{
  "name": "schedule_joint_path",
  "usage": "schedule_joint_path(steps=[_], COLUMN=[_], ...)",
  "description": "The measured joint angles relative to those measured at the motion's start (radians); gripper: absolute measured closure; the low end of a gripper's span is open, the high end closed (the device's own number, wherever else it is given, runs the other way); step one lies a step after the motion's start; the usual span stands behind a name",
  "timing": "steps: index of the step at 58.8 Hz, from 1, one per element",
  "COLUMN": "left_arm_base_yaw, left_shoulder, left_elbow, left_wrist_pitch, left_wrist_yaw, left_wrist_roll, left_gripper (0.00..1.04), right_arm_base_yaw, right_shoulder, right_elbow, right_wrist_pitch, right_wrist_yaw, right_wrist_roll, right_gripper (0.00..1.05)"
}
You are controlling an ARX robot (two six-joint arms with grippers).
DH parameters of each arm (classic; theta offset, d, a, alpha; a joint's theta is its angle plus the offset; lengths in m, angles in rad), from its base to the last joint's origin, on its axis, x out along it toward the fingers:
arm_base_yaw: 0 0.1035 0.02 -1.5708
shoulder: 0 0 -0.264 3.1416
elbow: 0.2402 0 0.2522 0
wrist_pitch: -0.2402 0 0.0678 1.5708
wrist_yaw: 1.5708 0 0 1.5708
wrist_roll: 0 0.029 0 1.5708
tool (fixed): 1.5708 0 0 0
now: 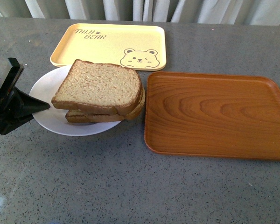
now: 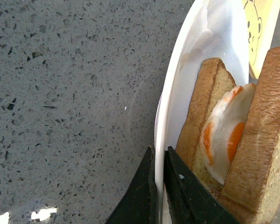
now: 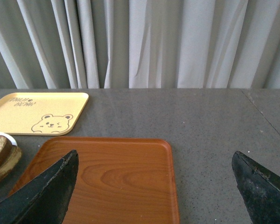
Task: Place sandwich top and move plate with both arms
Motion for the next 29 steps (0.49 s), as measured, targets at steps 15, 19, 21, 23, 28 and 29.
schedule_joint_path(steps=[15, 19, 21, 23, 28, 29], left_arm_base_yaw=[-0.01, -0.014, -0.016, -0.018, -0.018, -0.018], left_shoulder=[-0.043, -0.052, -0.055, -0.057, -0.059, -0.059], left_elbow=[-0.01, -0.015, -0.017, -0.019, -0.02, -0.02], left_wrist_pitch=[-0.011, 0.001, 0.005, 0.008, 0.008, 0.008], left_wrist_yaw=[0.014, 0.021, 0.025, 0.032, 0.04, 0.042], left_wrist_roll=[-0.056, -0.089, -0.1, -0.113, -0.134, -0.138], left_gripper=[1.02, 1.02, 1.02, 1.02, 1.02, 1.02], right_arm_base_yaw=[0.0, 0.0, 0.0, 0.0, 0.0, 0.0], right_shoulder=[0.0, 0.0, 0.0, 0.0, 0.0, 0.0], right_elbow=[0.0, 0.0, 0.0, 0.0, 0.0, 0.0], right_wrist_pitch=[0.0, 0.0, 0.0, 0.0, 0.0, 0.0], right_wrist_yaw=[0.0, 0.0, 0.0, 0.0, 0.0, 0.0], right_wrist_roll=[0.0, 0.0, 0.0, 0.0, 0.0, 0.0], right_gripper=[0.09, 0.09, 0.09, 0.09, 0.09, 0.09])
